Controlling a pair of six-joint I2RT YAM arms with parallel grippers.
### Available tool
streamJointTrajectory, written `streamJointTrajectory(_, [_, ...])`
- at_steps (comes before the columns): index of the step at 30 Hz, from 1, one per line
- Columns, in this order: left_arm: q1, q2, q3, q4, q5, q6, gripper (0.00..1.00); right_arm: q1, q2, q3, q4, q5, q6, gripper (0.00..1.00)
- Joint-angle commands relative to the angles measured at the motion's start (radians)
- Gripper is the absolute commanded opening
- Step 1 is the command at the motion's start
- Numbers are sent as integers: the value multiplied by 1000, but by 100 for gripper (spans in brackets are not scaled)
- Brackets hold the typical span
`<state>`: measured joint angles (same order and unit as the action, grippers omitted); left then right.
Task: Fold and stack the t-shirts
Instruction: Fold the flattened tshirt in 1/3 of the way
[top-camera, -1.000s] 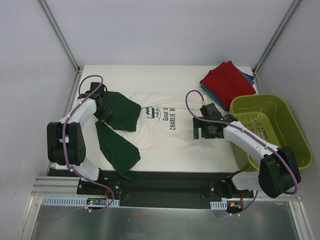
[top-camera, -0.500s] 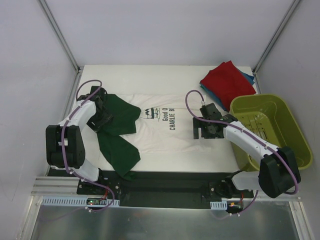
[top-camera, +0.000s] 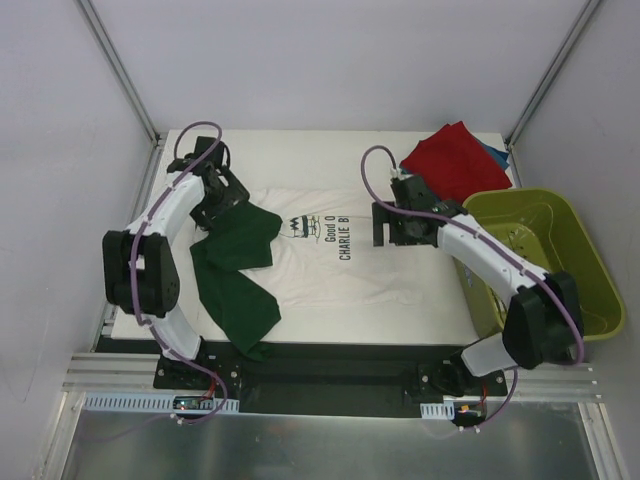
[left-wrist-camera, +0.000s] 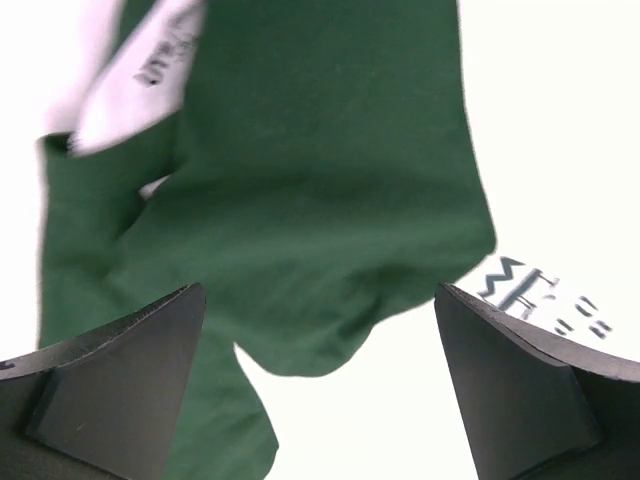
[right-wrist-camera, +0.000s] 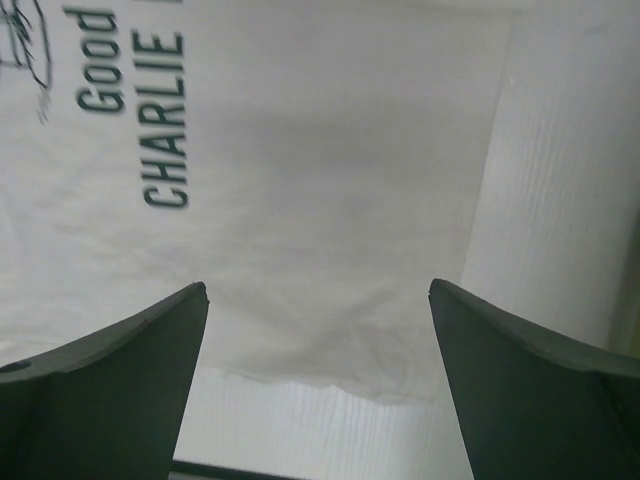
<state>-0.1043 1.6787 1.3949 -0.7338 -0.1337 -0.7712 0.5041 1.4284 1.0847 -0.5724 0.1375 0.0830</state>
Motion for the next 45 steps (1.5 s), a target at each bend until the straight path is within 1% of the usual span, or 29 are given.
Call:
streamJointTrajectory(1, [3,172,35,33,95,69,99,1,205,185,31,-36,-42,97])
streamJointTrajectory(3, [5,226,74,40,127,84,99,-9,280,260,25,-58,-52,97])
streamJointTrajectory(4, [5,274,87,40,132,88,99,-12,349,282,11,-79,-52,97])
streamJointTrajectory(7, [11,344,124,40,155,92,100,-35,462,342,-7,-114,-35,97])
streamJointTrajectory(13, [32,447,200,45,143,116,99,-82,587,409,-15,-170,-37,97])
streamJointTrajectory(16, [35,510,280,47,160,133,99,-110,632,431,-18,-184,-40,97])
streamJointTrajectory(18, [35,548,363,47,170,150,99,-128,673,471,-26,-190,-45,97])
streamJointTrajectory(21, [35,645,493,47,190,156,99,-156,743,570,-40,-206,-48,97])
streamJointTrajectory(23, [35,685,606,45,224,159,99,-165,771,660,-63,-205,-77,97])
streamJointTrajectory(25, [35,716,677,39,281,167,99,-158,770,699,-99,-202,-138,97])
streamJointTrajectory(26, [34,711,723,33,289,168,99,-153,750,705,-104,-197,-149,97])
streamJointTrajectory(28, [31,638,719,25,280,167,99,-135,661,675,-92,-174,-158,97])
streamJointTrajectory(29, [28,598,673,25,252,167,99,-128,624,657,-90,-173,-158,97])
streamJointTrajectory(30, [25,496,635,24,226,164,99,-121,539,599,-75,-168,-157,97])
streamJointTrajectory(31, [23,436,589,24,206,162,99,-99,491,565,-67,-159,-154,97])
streamJointTrajectory(32, [18,373,473,24,162,159,99,-85,442,526,-61,-145,-146,97])
streamJointTrajectory(33, [17,236,407,24,140,148,99,-69,337,479,-47,-94,-138,97])
streamJointTrajectory(34, [15,161,333,25,114,135,99,-34,281,387,-41,-73,-126,97])
streamJointTrajectory(35, [14,88,173,25,83,100,99,-16,224,329,-34,-53,-111,97])
streamJointTrajectory(36, [14,-59,89,25,39,80,99,0,110,276,-20,-24,-59,97])
streamJointTrajectory(37, [14,-133,2,25,13,55,99,34,49,157,-12,-10,-30,97])
streamJointTrajectory(38, [14,-205,-172,25,-9,26,99,48,-7,100,-6,0,0,97])
streamJointTrajectory(39, [15,-338,-257,25,-48,-29,99,78,-117,48,2,19,65,97])
streamJointTrajectory(40, [15,-399,-413,24,-61,-55,99,94,-173,-18,3,31,93,97])
streamJointTrajectory(41, [18,-457,-483,25,-70,-107,99,109,-274,-116,6,43,125,97])
streamJointTrajectory(42, [26,-558,-547,25,-81,-135,99,132,-322,-167,2,60,151,97])
streamJointTrajectory(43, [29,-601,-654,27,-93,-160,99,140,-365,-205,-3,68,199,97])
streamJointTrajectory(44, [32,-640,-695,27,-98,-192,99,149,-443,-266,-13,74,218,97])
streamJointTrajectory(45, [41,-699,-727,25,-98,-200,99,160,-477,-288,-35,91,230,97])
